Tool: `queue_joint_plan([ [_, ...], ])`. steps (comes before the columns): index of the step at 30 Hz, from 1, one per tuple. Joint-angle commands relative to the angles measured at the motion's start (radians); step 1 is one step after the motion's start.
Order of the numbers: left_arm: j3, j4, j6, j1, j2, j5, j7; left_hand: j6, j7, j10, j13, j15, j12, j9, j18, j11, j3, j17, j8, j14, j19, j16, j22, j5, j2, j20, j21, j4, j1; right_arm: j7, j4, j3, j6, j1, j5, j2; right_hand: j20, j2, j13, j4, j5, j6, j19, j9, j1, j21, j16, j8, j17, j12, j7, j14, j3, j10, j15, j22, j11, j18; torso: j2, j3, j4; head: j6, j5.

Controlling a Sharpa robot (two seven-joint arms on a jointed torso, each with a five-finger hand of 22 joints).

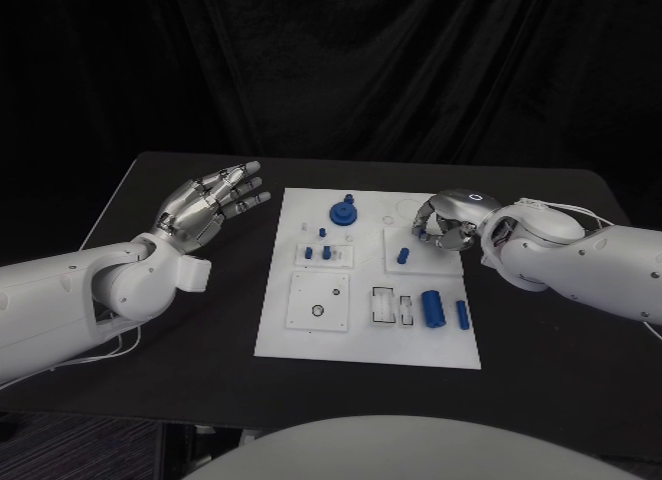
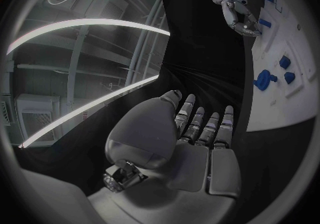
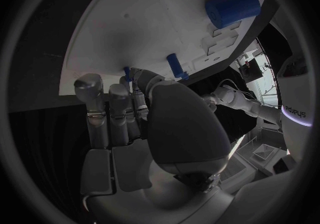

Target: Assemble the parts on the task board

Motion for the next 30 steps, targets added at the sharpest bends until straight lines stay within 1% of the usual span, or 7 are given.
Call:
queue_joint_plan([
  [1,0.001,0.000,0.016,-0.001,0.003,0.006,0.128,0.002,0.006,0.001,0.001,0.004,0.000,0.000,-0.012,0.010,0.000,0.001,0.003,0.003,0.007,0.006,0.000,0.004,0.002,-0.001,0.006,-0.006,0.009,-0.001,0.020,0.003,-0.043,0.011,-0.002,-0.010,-0.006,-0.004,0.001,-0.006,-0.006,-0.007,0.001,0.002,0.004,0.008,-0.005,0.001,0.000,0.005,0.004,0.001,-0.004,0.009,-0.006,0.095,0.000,0.003,-0.001,0.0007,0.0008,0.000,0.001],
  [11,0.001,-0.004,0.020,-0.001,0.011,0.006,0.121,-0.001,0.009,0.004,0.002,0.009,0.007,-0.001,-0.017,0.014,0.007,0.004,0.003,0.012,0.012,0.016,0.001,0.005,0.001,-0.001,0.008,-0.013,0.012,-0.013,0.111,0.005,-0.055,0.067,-0.002,-0.049,-0.006,-0.003,0.000,-0.006,-0.017,-0.011,0.003,0.006,0.002,0.011,-0.004,-0.002,0.001,0.006,0.004,0.003,-0.007,0.020,-0.007,0.096,-0.001,0.002,-0.002,-0.0026,0.0033,0.000,0.005],
  [16,0.001,-0.004,0.021,-0.001,0.014,0.006,0.119,-0.001,0.009,0.005,0.002,0.011,0.010,-0.001,-0.018,0.016,0.008,0.004,0.003,0.015,0.013,0.018,0.001,0.005,0.001,-0.001,0.008,-0.014,0.012,-0.008,0.175,0.005,-0.056,0.076,-0.002,-0.060,-0.007,-0.003,0.000,-0.006,-0.021,-0.008,0.003,0.009,0.002,0.012,-0.002,-0.002,0.002,0.007,0.003,0.005,-0.009,0.026,-0.008,0.096,-0.003,0.002,-0.001,-0.0037,0.0040,0.000,0.013],
  [19,0.001,-0.002,0.021,-0.001,0.014,0.006,0.118,0.001,0.009,0.008,0.003,0.012,0.014,0.000,-0.019,0.018,0.010,0.005,0.004,0.018,0.016,0.021,0.003,0.006,0.001,-0.001,0.009,-0.016,0.011,-0.006,0.222,0.004,-0.047,0.077,-0.002,-0.063,-0.007,-0.003,0.000,-0.006,-0.025,-0.007,0.005,0.011,0.002,0.015,0.000,-0.002,0.005,0.007,0.002,0.007,-0.011,0.031,-0.008,0.097,-0.004,0.002,-0.001,-0.0038,0.0020,0.000,0.021],
  [24,0.001,-0.002,0.019,-0.001,0.013,0.006,0.117,0.002,0.010,0.009,0.003,0.013,0.016,0.000,-0.020,0.019,0.010,0.005,0.004,0.019,0.017,0.023,0.003,0.006,0.001,-0.001,0.009,-0.015,0.010,-0.006,0.291,0.003,-0.026,0.066,-0.002,-0.046,-0.008,-0.005,-0.001,-0.006,-0.031,-0.008,0.007,0.012,0.001,0.019,0.003,-0.004,0.007,0.008,0.002,0.009,-0.013,0.035,-0.009,0.097,-0.005,0.001,-0.001,-0.0025,0.0027,0.000,0.027],
  [28,0.001,-0.004,0.020,-0.001,0.017,0.006,0.117,0.002,0.010,0.011,0.004,0.014,0.018,0.000,-0.021,0.020,0.010,0.005,0.005,0.020,0.018,0.024,0.003,0.006,0.001,-0.001,0.009,-0.015,0.009,0.000,0.310,0.003,-0.010,0.046,-0.003,-0.006,-0.008,-0.006,-0.002,-0.006,-0.039,-0.011,0.008,0.013,0.000,0.021,0.005,-0.007,0.009,0.007,0.002,0.011,-0.015,0.037,-0.010,0.097,-0.006,0.001,0.000,-0.0012,0.0058,0.000,0.025],
  [30,0.001,-0.005,0.022,-0.001,0.020,0.006,0.116,0.002,0.010,0.011,0.004,0.014,0.019,0.000,-0.022,0.020,0.011,0.005,0.005,0.021,0.019,0.025,0.004,0.006,0.001,-0.001,0.010,-0.014,0.008,0.003,0.309,0.003,-0.002,0.033,-0.010,0.017,-0.008,-0.006,-0.002,-0.006,-0.040,-0.012,0.009,0.013,0.000,0.022,0.007,-0.007,0.010,0.006,0.002,0.012,-0.015,0.037,-0.010,0.098,-0.006,0.001,0.000,0.0005,0.0067,0.000,0.028],
])
